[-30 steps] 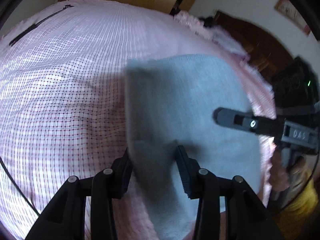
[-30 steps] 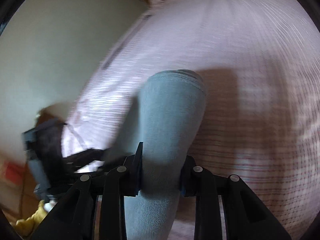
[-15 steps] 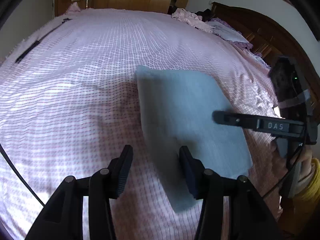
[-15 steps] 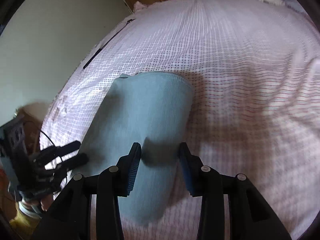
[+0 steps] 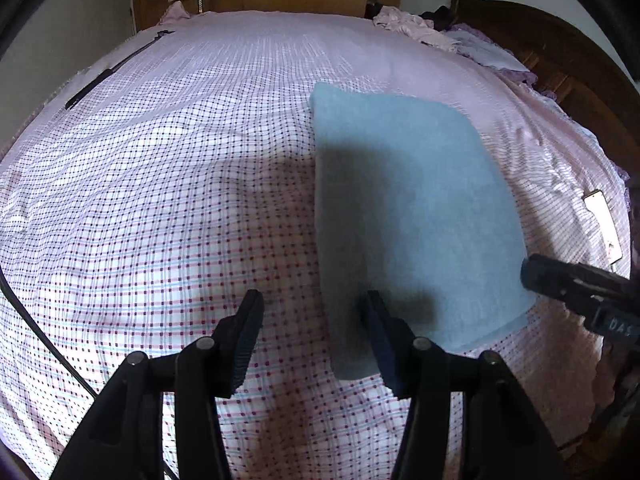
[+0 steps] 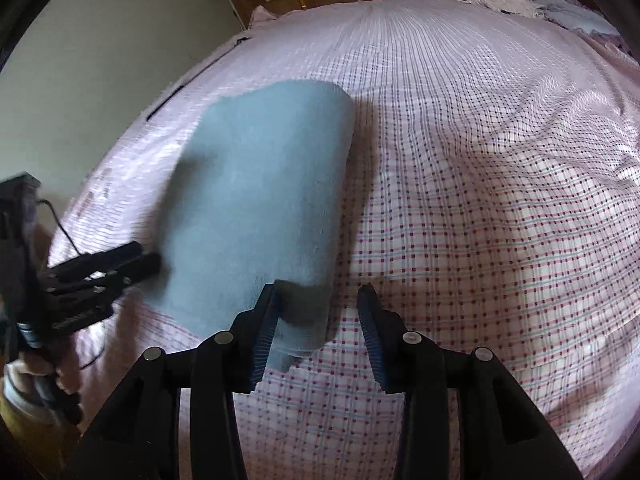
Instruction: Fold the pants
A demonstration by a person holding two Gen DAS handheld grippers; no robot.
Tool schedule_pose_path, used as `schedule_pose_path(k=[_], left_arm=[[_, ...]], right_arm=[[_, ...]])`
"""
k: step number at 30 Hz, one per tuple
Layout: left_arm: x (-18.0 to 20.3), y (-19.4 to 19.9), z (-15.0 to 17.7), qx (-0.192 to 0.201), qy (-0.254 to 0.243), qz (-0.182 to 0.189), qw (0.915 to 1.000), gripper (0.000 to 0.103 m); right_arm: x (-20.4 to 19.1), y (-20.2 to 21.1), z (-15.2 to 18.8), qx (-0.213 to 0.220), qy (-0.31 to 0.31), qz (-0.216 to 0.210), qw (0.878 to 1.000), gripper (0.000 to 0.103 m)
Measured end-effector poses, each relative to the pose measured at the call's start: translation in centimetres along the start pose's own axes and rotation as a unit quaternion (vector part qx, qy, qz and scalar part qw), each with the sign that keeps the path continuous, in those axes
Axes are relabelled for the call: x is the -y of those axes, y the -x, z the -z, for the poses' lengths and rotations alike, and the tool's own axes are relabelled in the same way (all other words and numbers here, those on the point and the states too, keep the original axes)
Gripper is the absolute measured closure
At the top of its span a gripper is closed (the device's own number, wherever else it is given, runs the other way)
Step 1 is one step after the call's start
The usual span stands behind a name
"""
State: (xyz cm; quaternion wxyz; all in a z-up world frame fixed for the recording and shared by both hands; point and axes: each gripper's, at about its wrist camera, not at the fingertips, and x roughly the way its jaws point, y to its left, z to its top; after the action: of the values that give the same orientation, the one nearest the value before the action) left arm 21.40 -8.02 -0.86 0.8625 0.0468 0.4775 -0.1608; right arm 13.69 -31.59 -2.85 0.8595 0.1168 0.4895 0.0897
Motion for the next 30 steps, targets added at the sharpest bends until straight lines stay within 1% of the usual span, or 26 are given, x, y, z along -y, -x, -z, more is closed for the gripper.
schedule_pose_path(k=[2, 6, 11, 12, 14, 16, 17, 19, 20, 23, 26, 28, 30], left_arm=[[0.0, -0.2, 0.0, 0.003, 0.000, -0.002, 1.0000, 0.044], [0.0, 0.2, 0.5, 0.012, 0.008, -0.006, 0.9999, 0.043], [0.6, 2.3, 2.3, 0.023, -0.003, 0.001, 0.9997, 0.043], [0.7, 2.7, 2.8, 0.025, -0.003, 0.000, 0.9997, 0.043], [1.1, 3.2, 3.9, 0.025, -0.002, -0.001, 0.9997, 0.043], [1.5, 3.5, 5.2, 0.023, 0.003, -0.005, 0.9997, 0.043], [1.6, 3.6, 5.4, 0.022, 0.005, -0.008, 0.9997, 0.042], [2.3, 3.4, 6.3, 0.018, 0.005, -0.025, 0.9995, 0.038], [2.6, 3.3, 6.4, 0.017, 0.004, -0.031, 0.9994, 0.035], [3.6, 2.3, 7.0, 0.008, 0.000, -0.050, 0.9987, 0.027], [4.2, 1.3, 7.3, -0.001, 0.006, -0.061, 0.9981, 0.020], [4.4, 0.8, 7.7, -0.001, 0.010, -0.068, 0.9976, 0.015], [4.6, 0.5, 8.1, 0.003, 0.012, -0.076, 0.9970, 0.010]], right_arm=[[0.2, 0.1, 0.0, 0.003, -0.006, 0.000, 1.000, 0.069], [0.3, 1.5, 0.4, 0.008, -0.015, 0.004, 1.000, 0.069], [-0.7, 3.2, 2.4, 0.020, 0.011, 0.038, 0.999, 0.068], [-1.0, 3.6, 3.0, 0.024, 0.016, 0.043, 0.999, 0.066], [-1.5, 4.1, 3.9, 0.031, 0.024, 0.050, 0.998, 0.058], [-1.9, 4.6, 4.8, 0.041, 0.029, 0.057, 0.997, 0.045], [-2.2, 4.8, 5.3, 0.048, 0.031, 0.060, 0.997, 0.042], [-2.4, 4.7, 6.1, 0.056, 0.030, 0.064, 0.996, 0.032], [-2.4, 4.6, 6.2, 0.058, 0.030, 0.066, 0.996, 0.031], [-2.3, 3.3, 6.7, 0.049, 0.025, 0.071, 0.996, 0.030], [-1.9, 1.9, 6.9, 0.034, 0.013, 0.071, 0.997, 0.030], [-1.3, 0.9, 6.9, 0.023, -0.006, 0.068, 0.997, 0.030], [-1.0, 0.7, 7.0, 0.026, -0.018, 0.063, 0.997, 0.029]])
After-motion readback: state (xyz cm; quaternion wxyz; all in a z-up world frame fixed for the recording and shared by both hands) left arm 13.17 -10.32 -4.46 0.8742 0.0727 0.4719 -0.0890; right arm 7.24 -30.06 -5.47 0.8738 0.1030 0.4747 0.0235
